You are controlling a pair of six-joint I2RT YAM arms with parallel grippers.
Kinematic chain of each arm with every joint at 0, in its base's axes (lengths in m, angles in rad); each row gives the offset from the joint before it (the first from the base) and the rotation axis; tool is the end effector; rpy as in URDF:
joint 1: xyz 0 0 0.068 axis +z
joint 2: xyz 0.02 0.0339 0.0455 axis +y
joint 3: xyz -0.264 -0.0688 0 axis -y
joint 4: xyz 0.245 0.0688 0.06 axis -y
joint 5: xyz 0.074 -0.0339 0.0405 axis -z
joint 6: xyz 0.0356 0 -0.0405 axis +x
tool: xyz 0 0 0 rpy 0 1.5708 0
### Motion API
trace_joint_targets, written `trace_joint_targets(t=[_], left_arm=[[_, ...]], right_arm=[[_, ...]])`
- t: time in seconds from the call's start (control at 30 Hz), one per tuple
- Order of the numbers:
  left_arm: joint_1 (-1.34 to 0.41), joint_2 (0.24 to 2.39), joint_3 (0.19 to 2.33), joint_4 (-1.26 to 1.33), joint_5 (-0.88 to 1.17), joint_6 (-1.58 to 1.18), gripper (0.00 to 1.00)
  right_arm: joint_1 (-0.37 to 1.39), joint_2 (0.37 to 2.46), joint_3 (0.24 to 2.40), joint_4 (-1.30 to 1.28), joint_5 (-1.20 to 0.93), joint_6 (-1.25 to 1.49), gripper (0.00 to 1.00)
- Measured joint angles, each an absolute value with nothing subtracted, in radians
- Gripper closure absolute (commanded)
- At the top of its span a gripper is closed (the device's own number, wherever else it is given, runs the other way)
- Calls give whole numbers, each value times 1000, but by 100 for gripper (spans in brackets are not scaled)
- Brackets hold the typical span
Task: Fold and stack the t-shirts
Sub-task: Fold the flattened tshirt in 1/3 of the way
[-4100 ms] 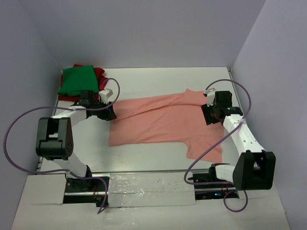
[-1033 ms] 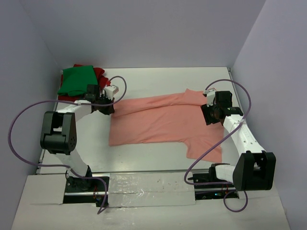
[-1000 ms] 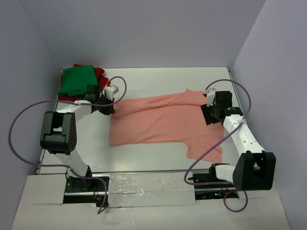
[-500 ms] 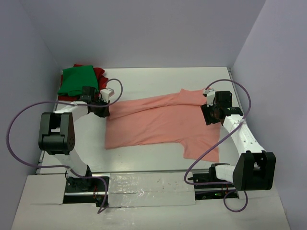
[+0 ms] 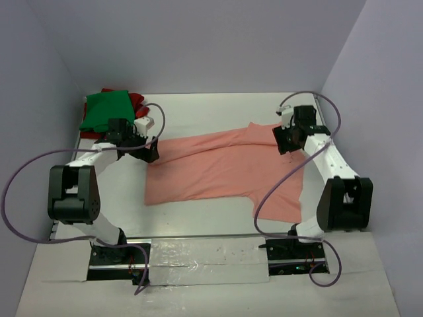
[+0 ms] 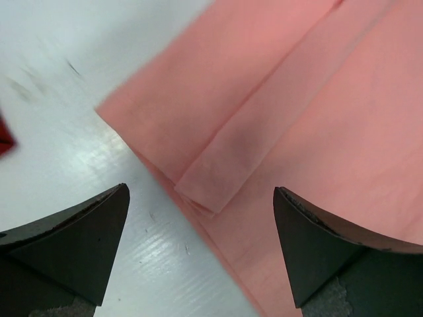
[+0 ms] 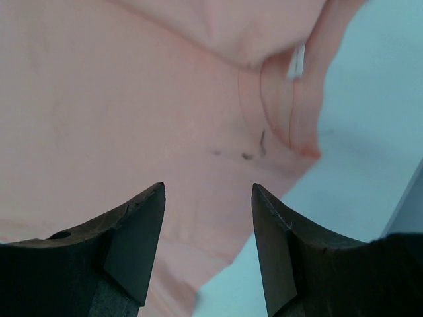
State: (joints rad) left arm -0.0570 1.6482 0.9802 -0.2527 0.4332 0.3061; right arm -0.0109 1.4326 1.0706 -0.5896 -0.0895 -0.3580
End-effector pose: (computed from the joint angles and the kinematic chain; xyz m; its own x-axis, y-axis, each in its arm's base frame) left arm 0.3329 -0.0340 0.1874 -0.6658 0.3119 -0.6778 0.5307 0.8366 -0.1362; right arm 0.2975 -0.0001 0.2552 -0.7483 -0.3409 -0.5691 -0.3237 0.9364 -0.1352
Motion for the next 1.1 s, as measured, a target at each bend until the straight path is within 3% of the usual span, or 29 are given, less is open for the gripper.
trace_joint_targets(t=[0.23,0.53,0.8,1.1], left_arm=[[-57,1475,919,-53,422,173,1],[-57,1449,889,60,374,104,1],[-57,1460,889,68,373,96,1],[-57,1478,877,90,372,96,1]], right_arm=[[-11,1772,1509,-606,-215,-333,37],[15,2357,2234,-889,-333,-319,37],[104,2457,2263,-1041,-382,-308,37],[171,2437,2191,-978,-356,-303,38]])
